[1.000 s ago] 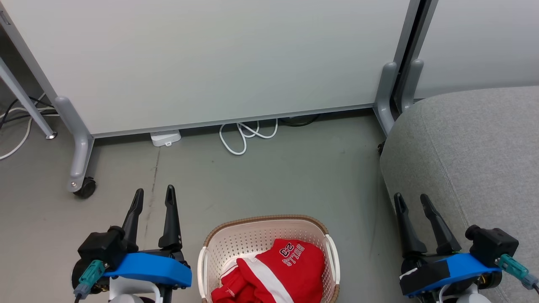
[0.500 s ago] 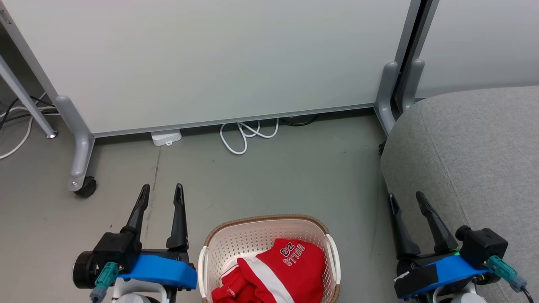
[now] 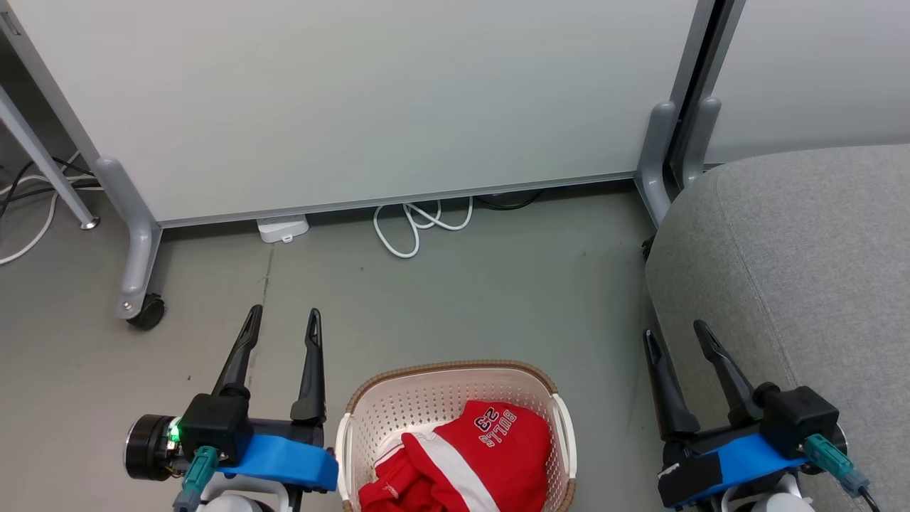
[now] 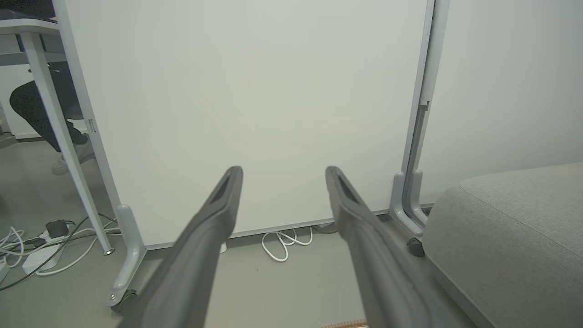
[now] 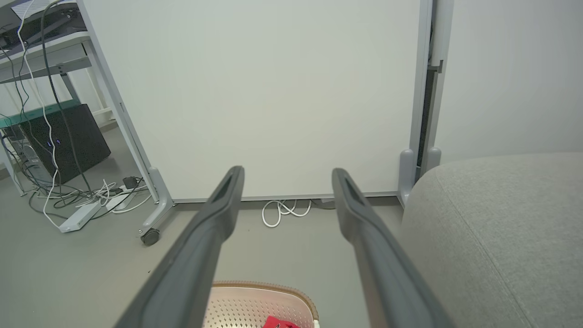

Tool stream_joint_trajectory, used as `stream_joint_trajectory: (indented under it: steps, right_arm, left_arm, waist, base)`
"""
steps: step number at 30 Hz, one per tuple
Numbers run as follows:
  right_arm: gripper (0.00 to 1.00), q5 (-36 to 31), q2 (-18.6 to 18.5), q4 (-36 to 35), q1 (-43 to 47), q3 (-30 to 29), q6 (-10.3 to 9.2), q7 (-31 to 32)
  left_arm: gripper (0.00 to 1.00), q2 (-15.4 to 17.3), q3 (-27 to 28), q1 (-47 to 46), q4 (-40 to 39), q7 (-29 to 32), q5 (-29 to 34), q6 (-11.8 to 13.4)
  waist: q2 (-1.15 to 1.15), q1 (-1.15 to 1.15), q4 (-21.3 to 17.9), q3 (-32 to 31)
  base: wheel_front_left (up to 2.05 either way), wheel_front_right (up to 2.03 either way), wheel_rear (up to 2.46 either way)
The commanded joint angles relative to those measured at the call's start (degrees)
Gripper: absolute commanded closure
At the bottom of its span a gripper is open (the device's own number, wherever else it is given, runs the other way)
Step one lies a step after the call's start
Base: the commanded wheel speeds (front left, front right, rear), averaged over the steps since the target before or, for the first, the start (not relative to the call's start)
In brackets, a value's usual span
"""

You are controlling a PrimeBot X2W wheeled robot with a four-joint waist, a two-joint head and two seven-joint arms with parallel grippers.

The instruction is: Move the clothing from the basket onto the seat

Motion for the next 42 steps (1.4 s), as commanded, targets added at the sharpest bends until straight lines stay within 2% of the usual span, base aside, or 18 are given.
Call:
stream_joint_trajectory:
  steps: [1,12,42]
  right_arm:
    - [0.0,-1.5,-0.3,0.0,-0.6,0.2,0.11,-0.5]
    - [0.0,-5.1,-0.3,0.3,-0.8,0.7,0.08,-1.6]
    - [0.0,-3.5,-0.3,2.7,-1.0,0.2,0.07,-1.6]
  left_arm:
    - [0.0,0.1,-0.1,-0.6,-0.2,-0.6,1.3,-0.2]
    - [0.0,-0.5,0.6,-0.5,1.2,-1.6,4.0,-1.5]
    - [0.0,-1.1,1.8,-1.2,4.2,-1.6,2.3,-3.2]
  waist:
    - [0.0,0.0,0.0,0.0]
    - [0.0,0.0,0.1,0.2]
    - [0.0,0.0,0.2,0.3]
  base:
    - [0.0,0.0,0.0]
    - [0.0,0.0,0.0]
    - [0.0,0.0,0.0]
